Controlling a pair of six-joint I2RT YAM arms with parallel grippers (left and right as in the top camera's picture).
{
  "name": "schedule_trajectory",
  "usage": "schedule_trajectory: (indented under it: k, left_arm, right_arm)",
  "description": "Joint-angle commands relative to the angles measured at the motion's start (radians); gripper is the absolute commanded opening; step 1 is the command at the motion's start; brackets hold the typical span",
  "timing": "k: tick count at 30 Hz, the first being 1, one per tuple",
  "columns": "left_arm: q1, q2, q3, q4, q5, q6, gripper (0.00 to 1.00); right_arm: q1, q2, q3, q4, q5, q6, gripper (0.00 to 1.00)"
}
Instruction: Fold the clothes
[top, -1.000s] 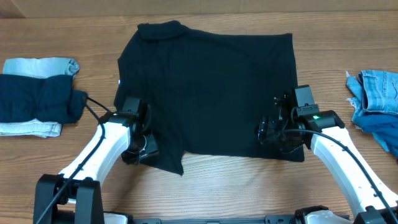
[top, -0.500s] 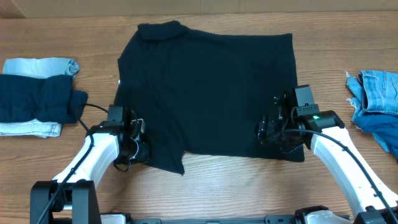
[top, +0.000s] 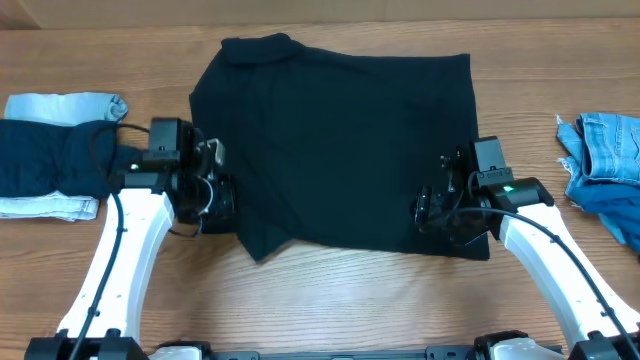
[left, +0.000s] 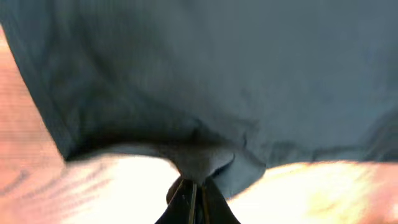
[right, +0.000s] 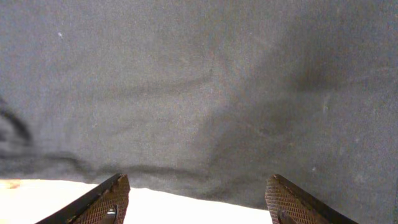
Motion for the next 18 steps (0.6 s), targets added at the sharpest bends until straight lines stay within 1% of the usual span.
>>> schedule_trajectory:
  k: [1,3,4,5,7,9,14,17,18]
  left_arm:
    - [0.000,-0.010,0.048,0.042,-0.002,-0.068,0.04]
    - [0.000,-0.010,0.048,0.068,-0.049,-0.101,0.04]
    - [0.000,-0.010,0.048,0.076,-0.061,-0.102,0.04]
    - [0.000,-0.010,0.048,0.087,-0.071,-0.101,0.04]
    - [0.000,-0.009,0.048,0.097,-0.086,-0.101,0.04]
    - [0.000,-0.010,0.048,0.113,-0.111,-0.101,0.04]
    - [0.000,-0.009,0.048,0.214,-0.132,-0.101,0.04]
    - [0.000,0.012,0.048,0.276,-0.131,-0.093,0.04]
    - [0.000,0.026,0.048,0.296,-0.132,-0.071,0.04]
  right_arm:
    - [-0.001,0.019,-0.001,-0.009,-0.001,0.042,0.74]
    - [-0.002,0.060,-0.010,-0.005,0.013,0.085,0.70]
    - [-0.002,0.082,-0.020,0.001,0.034,0.105,0.70]
    - [-0.002,0.107,-0.030,0.006,0.041,0.106,0.67]
    - [-0.002,0.115,-0.033,0.020,0.049,0.106,0.68]
    - [-0.002,0.114,-0.033,0.033,0.048,0.106,0.73]
    - [-0.002,0.114,-0.033,0.021,0.048,0.097,0.74]
    - [-0.002,0.068,-0.032,0.029,-0.004,-0.033,0.73]
    - [-0.002,0.036,-0.028,0.030,-0.004,-0.035,0.74]
